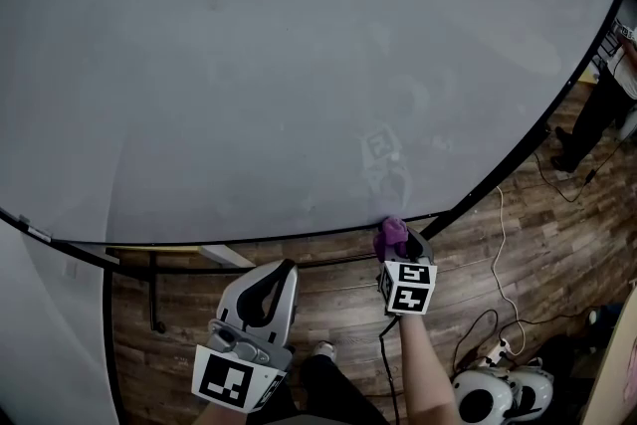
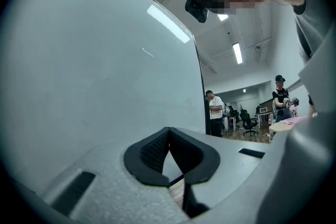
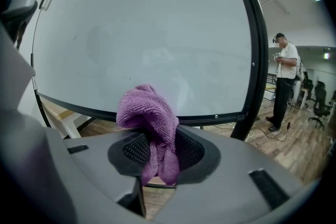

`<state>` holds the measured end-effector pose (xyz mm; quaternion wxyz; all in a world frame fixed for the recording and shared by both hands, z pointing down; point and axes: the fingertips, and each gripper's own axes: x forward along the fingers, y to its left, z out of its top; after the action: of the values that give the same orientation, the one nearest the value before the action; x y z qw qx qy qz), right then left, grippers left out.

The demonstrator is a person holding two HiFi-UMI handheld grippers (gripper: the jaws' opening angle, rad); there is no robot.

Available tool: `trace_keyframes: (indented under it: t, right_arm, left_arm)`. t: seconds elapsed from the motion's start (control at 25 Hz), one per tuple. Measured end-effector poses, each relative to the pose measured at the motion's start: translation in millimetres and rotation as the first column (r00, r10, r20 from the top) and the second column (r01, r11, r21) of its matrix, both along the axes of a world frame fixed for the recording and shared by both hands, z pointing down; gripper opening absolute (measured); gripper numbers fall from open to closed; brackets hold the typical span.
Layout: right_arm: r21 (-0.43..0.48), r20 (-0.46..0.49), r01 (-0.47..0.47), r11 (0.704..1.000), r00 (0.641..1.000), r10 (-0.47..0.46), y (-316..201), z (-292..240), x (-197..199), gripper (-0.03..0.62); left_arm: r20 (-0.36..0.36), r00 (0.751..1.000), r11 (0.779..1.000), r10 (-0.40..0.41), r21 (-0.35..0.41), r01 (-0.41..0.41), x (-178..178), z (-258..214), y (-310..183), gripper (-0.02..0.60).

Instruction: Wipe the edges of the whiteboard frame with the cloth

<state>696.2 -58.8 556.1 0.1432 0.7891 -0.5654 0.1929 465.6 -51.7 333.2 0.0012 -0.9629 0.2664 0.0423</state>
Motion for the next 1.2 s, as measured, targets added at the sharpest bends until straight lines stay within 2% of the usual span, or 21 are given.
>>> trace_keyframes:
  t: [0.44,0.92,1.2]
  right_arm:
    - [-0.003,0.000,-0.138,0.990,0.990,0.138,22,2,57,0.110]
    - [0.004,0.024,-0.293,0.956,0.956,0.293,46,1,116,0.107]
    - [-0.006,0.002,-0.298,0.955,0.955,0.298,51,3,127,0.107]
  left_arm:
    - [0.005,1.000,1.000,0.017,0.015,-0.017,15,3,-2,0.017]
    - [0.011,1.000,1.000,0.013,0.005,-0.013,20,8,-10,0.017]
    - [0.019,1.000,1.000,0.010,-0.002,-0.010,18,12,-11,0.017]
